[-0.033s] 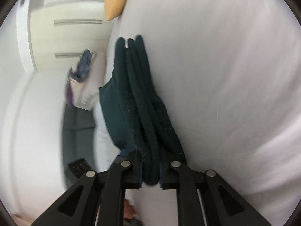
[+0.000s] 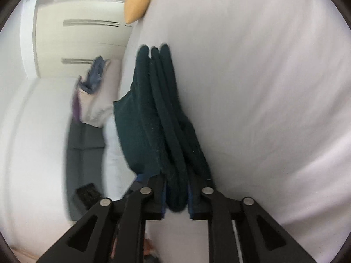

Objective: Fold small clothes

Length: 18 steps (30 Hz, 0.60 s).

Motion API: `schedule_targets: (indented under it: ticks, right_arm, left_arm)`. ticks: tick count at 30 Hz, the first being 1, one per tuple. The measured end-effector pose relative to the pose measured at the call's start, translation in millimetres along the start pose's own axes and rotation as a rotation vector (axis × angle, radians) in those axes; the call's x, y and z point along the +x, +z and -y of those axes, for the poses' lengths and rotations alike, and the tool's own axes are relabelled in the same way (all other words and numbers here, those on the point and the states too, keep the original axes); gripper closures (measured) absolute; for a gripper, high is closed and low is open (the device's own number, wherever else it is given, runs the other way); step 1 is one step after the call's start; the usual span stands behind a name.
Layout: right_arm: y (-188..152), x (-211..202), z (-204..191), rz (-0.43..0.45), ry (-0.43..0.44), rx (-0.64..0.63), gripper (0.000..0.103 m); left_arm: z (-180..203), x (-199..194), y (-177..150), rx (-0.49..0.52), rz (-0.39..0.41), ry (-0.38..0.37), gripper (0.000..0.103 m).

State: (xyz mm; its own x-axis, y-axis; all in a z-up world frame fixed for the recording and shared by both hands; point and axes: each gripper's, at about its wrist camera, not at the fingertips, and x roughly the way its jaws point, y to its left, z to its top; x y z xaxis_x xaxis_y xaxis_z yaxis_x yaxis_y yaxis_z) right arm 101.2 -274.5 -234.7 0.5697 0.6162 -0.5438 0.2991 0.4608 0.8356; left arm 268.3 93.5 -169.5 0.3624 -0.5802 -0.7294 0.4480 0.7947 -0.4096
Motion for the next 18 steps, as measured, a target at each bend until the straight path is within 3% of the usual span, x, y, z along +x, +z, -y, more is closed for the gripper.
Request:
schedule_targets:
  ticks: [3, 4, 5, 7, 9, 14, 15, 16, 17, 18]
  right_arm:
    - [2.9, -30.3, -13.5, 0.099, -0.186, -0.063, 0.066]
    - [3.8, -40.0, -23.2, 0.156, -0.266, -0.104, 0.066]
    - [6.7, -46.9, -30.9, 0.187, -0.281, -0.147, 0.066]
    - [11.8, -43.1, -51.2, 0.177, -0.183, -0.208, 0.066]
    - [20.6, -20.9, -71.2, 0.100, -0.075, -0.278, 0.066]
    - [43.7, 49.8, -89.4, -0.053, -0.057, -0.332, 0.066]
    - [50.8, 60.2, -81.9, -0.042, -0.116, -0.319, 0.075]
    - [55.7, 66.6, -77.9, -0.033, -0.140, -0.327, 0.097]
    - [57.7, 69.5, -73.1, -0.018, -0.146, -0.329, 0.103]
    - [62.1, 65.4, -60.7, 0.003, -0.109, -0.293, 0.103]
  left_arm:
    - [-2.0, -0.1, -5.7, 0.001, 0.005, 0.000, 0.037]
    - [6.0, 6.3, -3.1, 0.001, 0.005, 0.001, 0.037]
    - [4.1, 5.0, -4.5, -0.002, 0.007, 0.003, 0.037]
    - [4.7, 6.0, -4.5, -0.009, 0.011, 0.004, 0.037]
    - [4.2, 6.0, -5.9, -0.007, 0.011, 0.007, 0.037]
    - [14.8, 15.3, -3.2, 0.001, 0.008, 0.005, 0.037]
    - [13.4, 14.7, -4.3, 0.000, 0.008, 0.002, 0.037]
    - [16.2, 15.5, -2.4, -0.002, 0.010, -0.001, 0.037]
    - [16.7, 14.3, -2.2, -0.008, 0.014, -0.008, 0.037]
    - [15.2, 10.7, -2.4, -0.023, 0.020, -0.023, 0.037]
